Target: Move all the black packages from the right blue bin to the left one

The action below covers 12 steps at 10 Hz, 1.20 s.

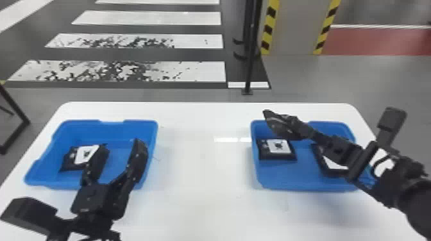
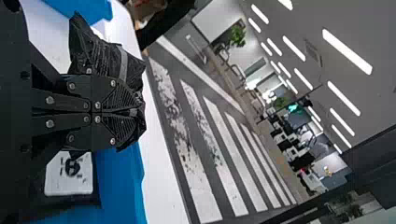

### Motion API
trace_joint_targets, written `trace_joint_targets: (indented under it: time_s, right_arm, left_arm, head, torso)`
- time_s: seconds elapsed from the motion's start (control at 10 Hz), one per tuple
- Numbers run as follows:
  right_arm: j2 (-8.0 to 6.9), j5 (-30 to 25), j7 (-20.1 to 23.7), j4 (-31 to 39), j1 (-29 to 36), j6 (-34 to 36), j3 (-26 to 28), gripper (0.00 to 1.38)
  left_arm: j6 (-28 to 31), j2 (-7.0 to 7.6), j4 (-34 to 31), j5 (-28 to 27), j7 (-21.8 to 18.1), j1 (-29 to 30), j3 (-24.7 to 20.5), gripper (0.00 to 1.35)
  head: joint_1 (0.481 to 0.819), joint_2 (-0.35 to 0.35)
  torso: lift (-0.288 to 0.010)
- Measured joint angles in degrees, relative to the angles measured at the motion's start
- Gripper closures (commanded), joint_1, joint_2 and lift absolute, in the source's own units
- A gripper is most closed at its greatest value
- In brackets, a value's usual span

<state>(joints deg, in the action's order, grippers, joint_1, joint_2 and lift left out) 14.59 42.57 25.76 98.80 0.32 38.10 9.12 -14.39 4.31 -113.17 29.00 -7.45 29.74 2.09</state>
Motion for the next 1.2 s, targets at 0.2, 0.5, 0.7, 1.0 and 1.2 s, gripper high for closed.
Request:
trace_joint_targets:
  time_s: [0.2,0.5,0.7,1.0,1.2]
  right_arm:
    - [0.19,7.08,1.74,0.13,-0.78,-0.38,-3.41,1.18]
    - [0.89,13.20,2.28,-1.08,-3.20,-1.70,-11.78,1.18]
    - [1.17,16.24,2.22,-2.34,-4.90,-2.68,-18.12,1.18]
    - [1.49,19.00,2.10,-3.77,-6.38,-3.69,-24.62,1.18]
    - [1.72,19.96,1.94,-3.98,-6.69,-3.83,-27.12,1.18]
  left_arm:
    - [-1.37,1.61,-0.10,5.88,-1.40,-1.41,5.71,0.15]
    - [1.87,3.16,-0.11,9.73,-2.84,-3.54,10.66,0.15]
    - [3.56,3.45,-0.11,10.04,-2.83,-4.30,11.69,0.15]
    - [3.99,3.79,-0.11,10.19,-2.83,-4.84,12.89,0.15]
    - [3.98,3.88,-0.11,10.35,-2.83,-4.94,13.19,0.15]
  head:
    - [0.695,0.016]
    - [0.695,0.032]
    - [0.695,0.069]
    - [0.695,0.123]
    - [0.695,0.137]
  torso:
    - [-0.140]
    - [-0.140]
    - [-0.140]
    - [-0.140]
    - [-0.140]
